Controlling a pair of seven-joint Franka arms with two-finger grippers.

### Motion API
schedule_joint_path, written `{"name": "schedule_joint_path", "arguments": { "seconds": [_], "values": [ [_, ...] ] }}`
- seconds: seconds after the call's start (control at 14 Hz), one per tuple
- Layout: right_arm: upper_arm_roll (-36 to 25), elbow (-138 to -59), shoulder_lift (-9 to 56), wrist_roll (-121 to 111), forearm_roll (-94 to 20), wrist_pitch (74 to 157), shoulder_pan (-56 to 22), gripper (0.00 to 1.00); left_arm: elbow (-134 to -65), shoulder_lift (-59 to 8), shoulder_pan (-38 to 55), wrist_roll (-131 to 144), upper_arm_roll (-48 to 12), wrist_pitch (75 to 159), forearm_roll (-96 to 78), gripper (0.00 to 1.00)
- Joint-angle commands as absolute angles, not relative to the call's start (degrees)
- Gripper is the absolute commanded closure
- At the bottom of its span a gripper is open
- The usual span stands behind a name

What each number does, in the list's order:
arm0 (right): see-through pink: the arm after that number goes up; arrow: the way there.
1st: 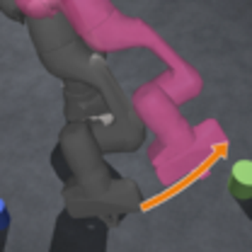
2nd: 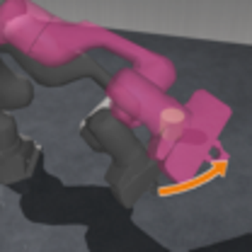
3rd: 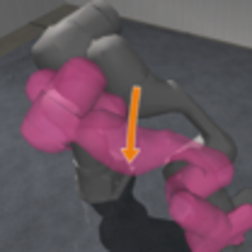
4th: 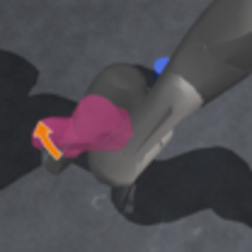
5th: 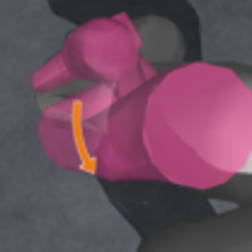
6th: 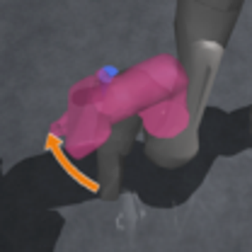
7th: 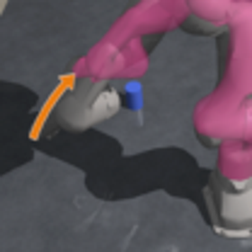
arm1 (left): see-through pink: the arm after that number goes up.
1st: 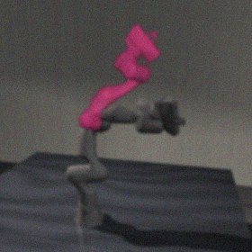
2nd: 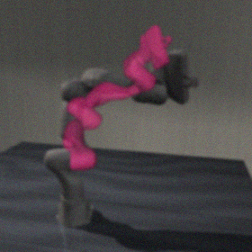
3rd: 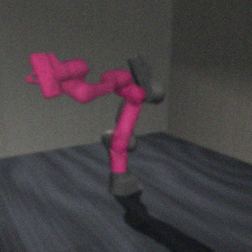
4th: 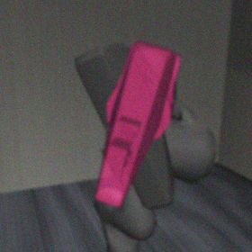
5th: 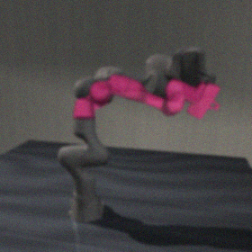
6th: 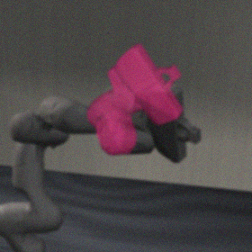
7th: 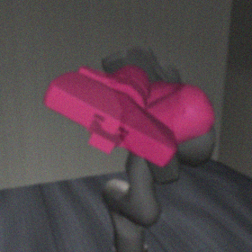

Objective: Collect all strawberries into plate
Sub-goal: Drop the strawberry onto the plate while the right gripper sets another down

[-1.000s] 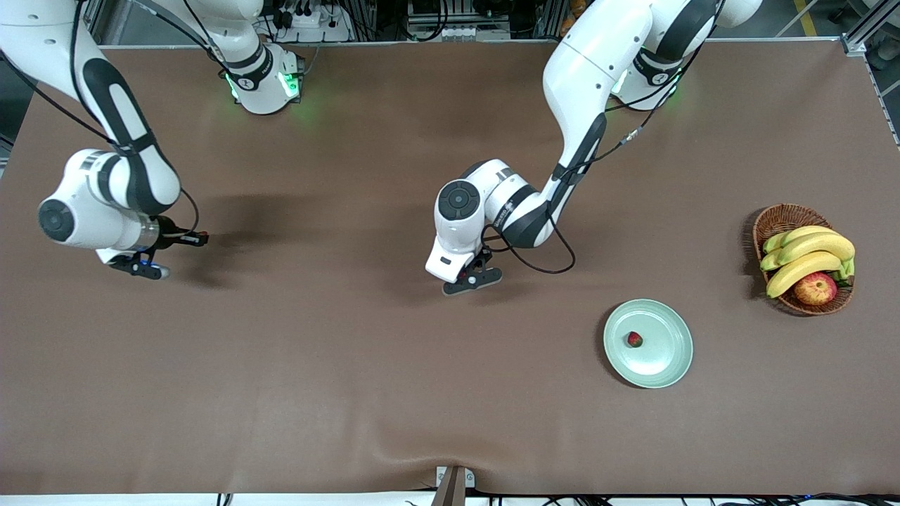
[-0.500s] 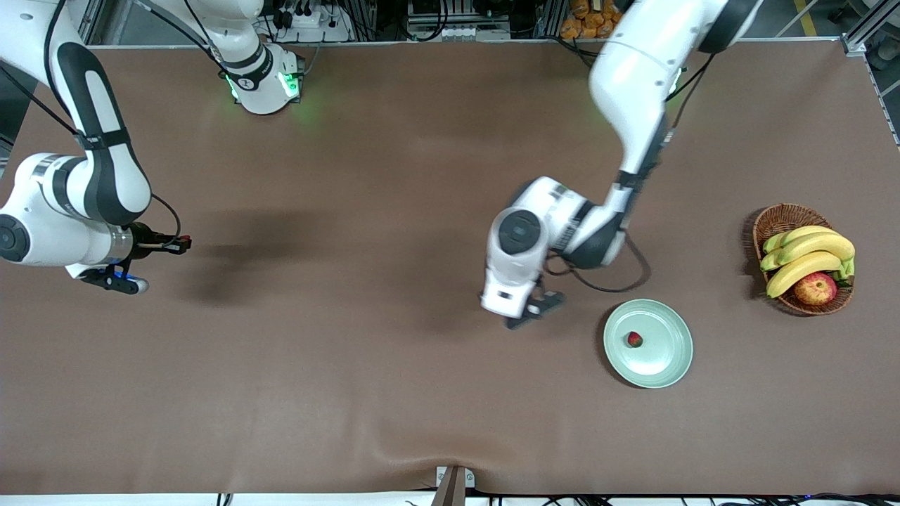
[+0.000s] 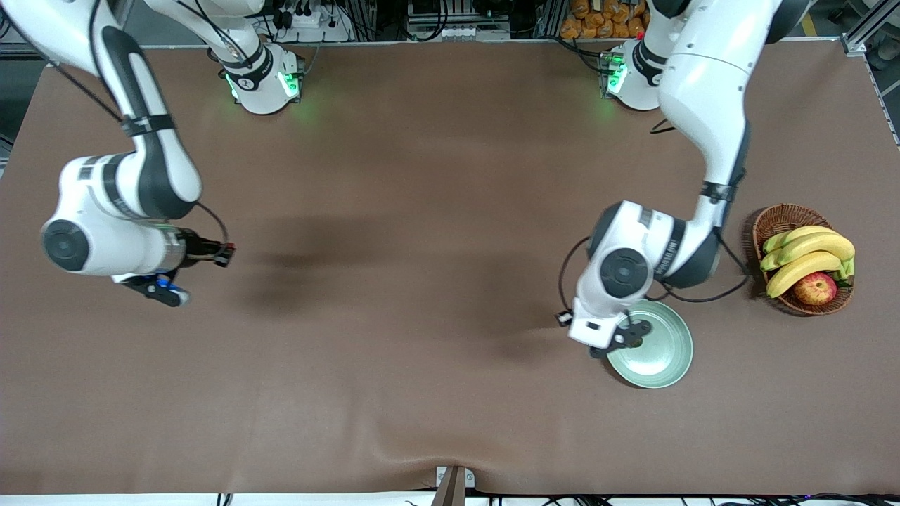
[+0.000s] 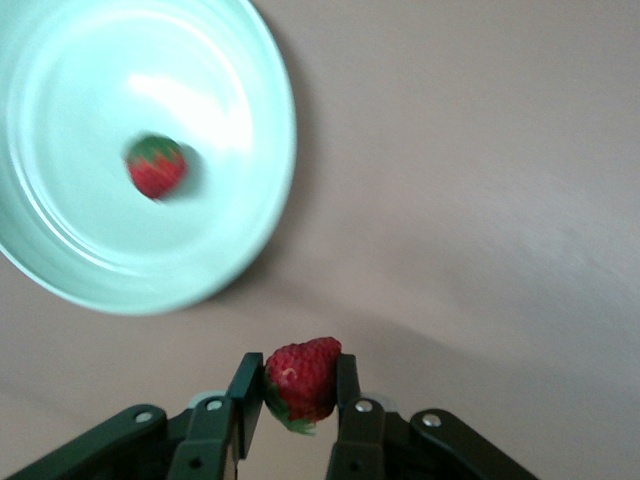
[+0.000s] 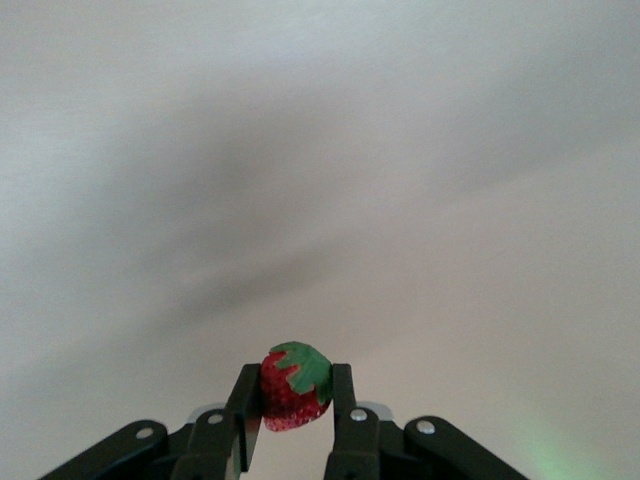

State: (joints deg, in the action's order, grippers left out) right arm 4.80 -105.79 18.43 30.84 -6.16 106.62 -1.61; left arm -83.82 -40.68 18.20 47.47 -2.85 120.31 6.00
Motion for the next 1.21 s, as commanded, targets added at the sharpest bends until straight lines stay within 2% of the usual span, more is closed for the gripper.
{"name": "schedule_joint_path", "arguments": {
  "seconds": [0.0,0.21,0.5,0.71,1.0,1.07,1.14],
  "values": [
    [4.92,-100.65,19.86,41.97,-10.44,105.38,-7.62,1.0,-85.69,-38.93,14.87,42.82,-3.34,120.15,5.36,1.0],
    [4.92,-95.38,22.58,53.48,-15.19,107.74,-14.92,1.0,-85.6,-39.37,12.05,41.49,-3.16,120.23,5.8,1.0],
    [4.83,-89.48,30.21,68.61,-15.38,117.22,-24.32,1.0,-85.34,-40.25,9.32,41.4,-2.99,121.46,6.85,1.0],
    [4.75,-86.67,36.72,76.09,-14.68,125.04,-29.52,1.0,-85.25,-42.01,7.91,41.31,-2.99,124.09,10.54,1.0],
    [4.4,-86.13,41.83,79.88,-14.59,134.45,-33.65,1.0,-85.25,-44.12,5.28,41.31,-3.08,127.87,15.37,1.0],
    [4.39,-85.96,42.62,80.33,-14.59,135.6,-34.01,1.0,-85.25,-44.03,5.27,41.22,-3.08,127.88,15.38,0.93],
    [4.39,-85.87,43.15,80.51,-14.68,136.22,-34.19,1.0,-85.25,-43.77,5.27,40.52,-3.08,127.88,15.29,0.38]
  ]
}}
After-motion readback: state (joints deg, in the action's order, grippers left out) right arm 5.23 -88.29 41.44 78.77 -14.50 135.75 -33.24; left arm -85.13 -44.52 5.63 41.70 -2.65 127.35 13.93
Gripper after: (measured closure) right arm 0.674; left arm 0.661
